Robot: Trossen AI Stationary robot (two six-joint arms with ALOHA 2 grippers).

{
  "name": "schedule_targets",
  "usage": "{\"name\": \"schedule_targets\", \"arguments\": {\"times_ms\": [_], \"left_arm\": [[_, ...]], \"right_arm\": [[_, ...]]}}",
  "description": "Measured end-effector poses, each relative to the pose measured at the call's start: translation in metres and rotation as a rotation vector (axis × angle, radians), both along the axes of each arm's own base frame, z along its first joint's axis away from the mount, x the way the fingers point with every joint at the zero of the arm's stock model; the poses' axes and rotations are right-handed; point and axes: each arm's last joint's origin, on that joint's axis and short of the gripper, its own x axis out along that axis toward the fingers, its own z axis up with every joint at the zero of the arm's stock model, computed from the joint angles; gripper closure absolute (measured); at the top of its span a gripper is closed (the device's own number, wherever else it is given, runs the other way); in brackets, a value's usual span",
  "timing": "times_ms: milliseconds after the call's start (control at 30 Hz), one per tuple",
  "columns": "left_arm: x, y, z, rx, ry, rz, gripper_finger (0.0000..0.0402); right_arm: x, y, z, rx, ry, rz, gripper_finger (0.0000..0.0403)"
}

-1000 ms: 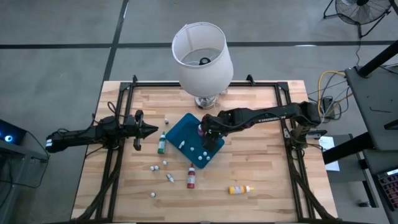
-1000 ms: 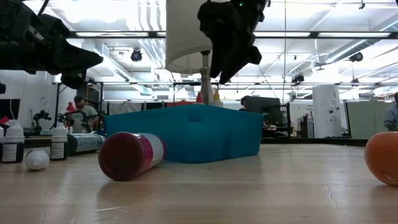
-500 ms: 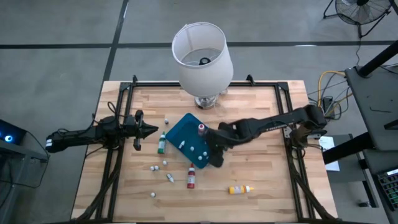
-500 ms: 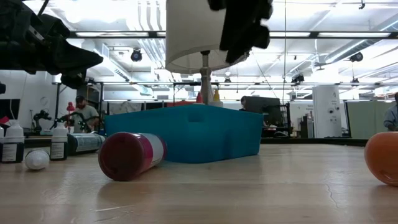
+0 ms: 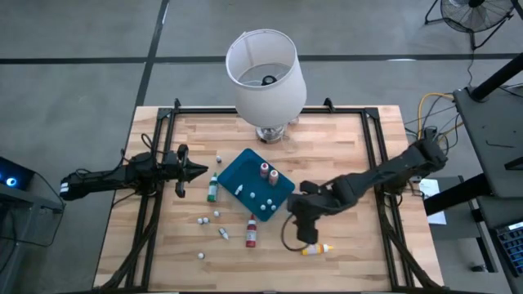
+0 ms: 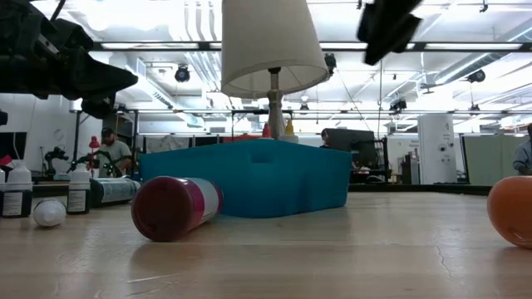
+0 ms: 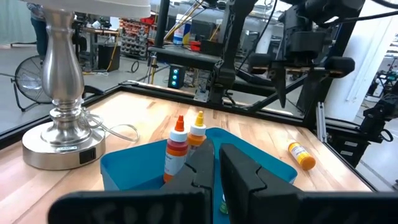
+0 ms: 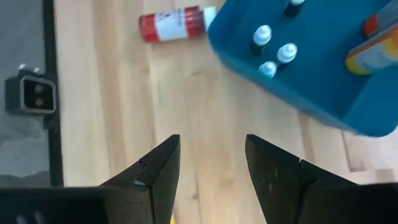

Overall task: Pick & Place food coloring
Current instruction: Put the large yellow food coloring bottle into the blue container

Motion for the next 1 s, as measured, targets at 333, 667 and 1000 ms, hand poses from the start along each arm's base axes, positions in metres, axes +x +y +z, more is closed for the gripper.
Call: {"name": "schedule_targets", "arguments": {"times_ms": [333,667,1000], "left_arm": [[0.000,0.000,0.000,0.000,0.000,0.000,0.0402],[0.000,0.000,0.000,0.000,0.000,0.000,0.0402],[0.000,0.000,0.000,0.000,0.000,0.000,0.0402]], "right_arm": [[-0.069,0.013,-0.003,-0.015,-0.098,0.139,0.0232],[-0.131,0.014,-0.021,-0.009,-0.196,0.270,0.0232],[-0.148,0.020,-0.052,0.055,-0.311,0.344,0.0232]]}}
